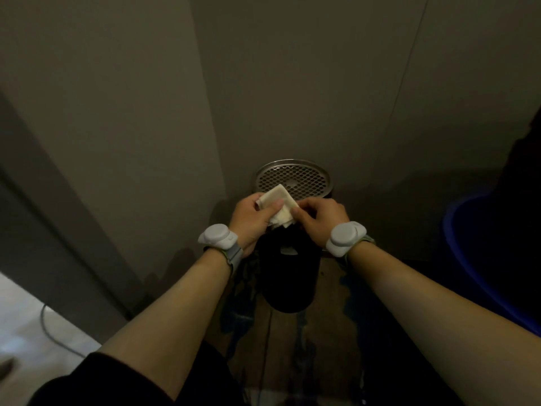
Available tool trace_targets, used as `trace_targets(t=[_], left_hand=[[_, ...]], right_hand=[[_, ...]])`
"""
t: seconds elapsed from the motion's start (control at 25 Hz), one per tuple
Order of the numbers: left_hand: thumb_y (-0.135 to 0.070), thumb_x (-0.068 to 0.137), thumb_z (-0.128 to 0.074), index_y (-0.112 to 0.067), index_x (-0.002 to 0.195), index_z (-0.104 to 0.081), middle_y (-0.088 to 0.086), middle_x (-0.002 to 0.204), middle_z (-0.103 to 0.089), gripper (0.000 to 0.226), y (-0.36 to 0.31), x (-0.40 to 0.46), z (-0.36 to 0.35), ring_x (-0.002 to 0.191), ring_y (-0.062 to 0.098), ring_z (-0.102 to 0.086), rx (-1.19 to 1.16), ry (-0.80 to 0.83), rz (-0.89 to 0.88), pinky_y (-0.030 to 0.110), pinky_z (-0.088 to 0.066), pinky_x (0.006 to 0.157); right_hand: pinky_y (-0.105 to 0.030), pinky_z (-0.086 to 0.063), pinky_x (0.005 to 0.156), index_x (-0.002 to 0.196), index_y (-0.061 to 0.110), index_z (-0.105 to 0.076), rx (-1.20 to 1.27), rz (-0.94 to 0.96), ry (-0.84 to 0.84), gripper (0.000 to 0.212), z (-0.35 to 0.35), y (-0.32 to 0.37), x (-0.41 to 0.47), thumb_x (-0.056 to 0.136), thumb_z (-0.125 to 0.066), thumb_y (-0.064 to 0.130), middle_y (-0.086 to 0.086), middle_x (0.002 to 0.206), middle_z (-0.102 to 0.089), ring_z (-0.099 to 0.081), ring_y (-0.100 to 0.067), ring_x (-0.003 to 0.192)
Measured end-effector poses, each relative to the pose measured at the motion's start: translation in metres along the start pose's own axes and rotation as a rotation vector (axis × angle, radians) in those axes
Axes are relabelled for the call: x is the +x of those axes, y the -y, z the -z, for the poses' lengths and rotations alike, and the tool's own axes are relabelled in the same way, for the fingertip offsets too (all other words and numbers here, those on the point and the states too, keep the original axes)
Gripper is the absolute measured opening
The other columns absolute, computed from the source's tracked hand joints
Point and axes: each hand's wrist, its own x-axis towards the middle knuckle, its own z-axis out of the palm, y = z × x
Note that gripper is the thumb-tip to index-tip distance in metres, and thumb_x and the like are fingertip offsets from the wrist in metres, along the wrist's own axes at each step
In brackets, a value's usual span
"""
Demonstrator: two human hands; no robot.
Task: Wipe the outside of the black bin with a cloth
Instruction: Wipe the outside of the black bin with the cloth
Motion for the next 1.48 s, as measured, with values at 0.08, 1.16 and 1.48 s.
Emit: trace_targets(t=[0.08, 1.16, 1.48], left_hand=[[-0.019, 0.087, -0.073, -0.005, 0.103, -0.068, 0.022, 0.104, -0.072, 0.021, 0.016, 0.003, 0.007, 0.096, 0.035, -0.069, 0.078, -0.04, 0.012, 0.048, -0.057, 0.083], [-0.038, 0.08, -0.071, -0.036, 0.083, -0.061, -0.001, 0.093, -0.07, 0.01, 0.129, 0.09, 0.064, 0.087, 0.021, -0.067, 0.572, -0.241, 0.026, 0.042, -0.058, 0.08], [-0.034, 0.084, -0.07, -0.038, 0.078, -0.06, -0.014, 0.081, -0.066, 0.013, 0.126, 0.09, 0.057, 0.077, 0.006, -0.064, 0.606, -0.268, -0.01, 0.025, -0.047, 0.065]], right_hand=[[-0.023, -0.045, 0.076, 0.109, 0.024, -0.068, -0.046, 0.007, 0.026, 0.026, -0.014, -0.012, 0.0, 0.09, -0.058, 0.038, 0.002, 0.101, -0.072, -0.065, -0.016, 0.094], [-0.037, -0.051, 0.075, 0.119, 0.013, -0.061, -0.392, -0.053, 0.252, 0.037, -0.137, -0.173, 0.058, 0.087, -0.057, 0.031, -0.016, 0.114, -0.064, -0.06, -0.036, 0.1], [-0.03, -0.04, 0.063, 0.1, 0.008, -0.064, -0.454, 0.005, 0.335, 0.026, -0.137, -0.188, 0.06, 0.09, -0.054, 0.029, -0.018, 0.105, -0.063, -0.06, -0.037, 0.089]])
